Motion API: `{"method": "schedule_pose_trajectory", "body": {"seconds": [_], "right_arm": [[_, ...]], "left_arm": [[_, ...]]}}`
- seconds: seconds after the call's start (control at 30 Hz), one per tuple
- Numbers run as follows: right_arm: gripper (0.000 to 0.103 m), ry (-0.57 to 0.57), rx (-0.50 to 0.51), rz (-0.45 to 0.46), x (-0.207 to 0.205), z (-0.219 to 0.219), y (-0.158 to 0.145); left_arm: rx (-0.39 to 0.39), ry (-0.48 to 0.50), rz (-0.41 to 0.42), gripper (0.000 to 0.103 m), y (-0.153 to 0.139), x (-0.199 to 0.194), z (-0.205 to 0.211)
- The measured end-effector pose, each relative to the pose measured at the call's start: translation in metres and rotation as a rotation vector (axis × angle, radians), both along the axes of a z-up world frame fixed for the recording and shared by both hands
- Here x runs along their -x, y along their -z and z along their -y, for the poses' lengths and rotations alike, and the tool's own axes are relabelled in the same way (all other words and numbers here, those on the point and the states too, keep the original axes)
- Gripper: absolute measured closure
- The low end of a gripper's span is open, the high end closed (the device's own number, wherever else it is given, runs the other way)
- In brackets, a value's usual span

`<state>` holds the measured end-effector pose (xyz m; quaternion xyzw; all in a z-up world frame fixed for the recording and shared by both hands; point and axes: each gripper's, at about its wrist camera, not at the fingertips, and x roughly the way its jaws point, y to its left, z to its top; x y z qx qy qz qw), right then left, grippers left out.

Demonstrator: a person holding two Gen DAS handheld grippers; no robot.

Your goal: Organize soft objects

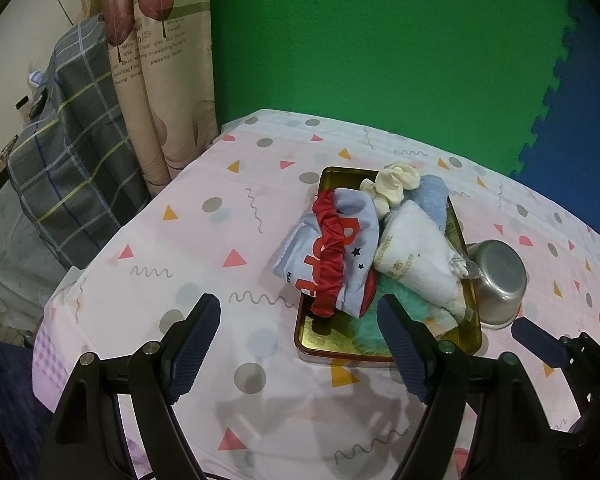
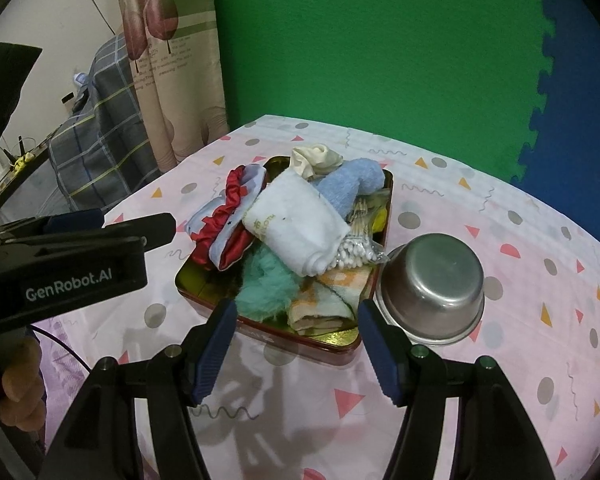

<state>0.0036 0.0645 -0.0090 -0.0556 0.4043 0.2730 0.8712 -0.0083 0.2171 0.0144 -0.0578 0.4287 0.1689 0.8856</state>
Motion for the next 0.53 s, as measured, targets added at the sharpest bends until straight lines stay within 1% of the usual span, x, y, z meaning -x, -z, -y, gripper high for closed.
{"method": "schedule_pose_trajectory", "body": {"seconds": [0.53], "right_arm": [[0.039,-0.002,0.003,-0.008,0.0004,-0.0029,0.0034]], "left_arm": [[-0.008,0.015,0.006,0.024,0.0009,0.0005,0.0025]]}}
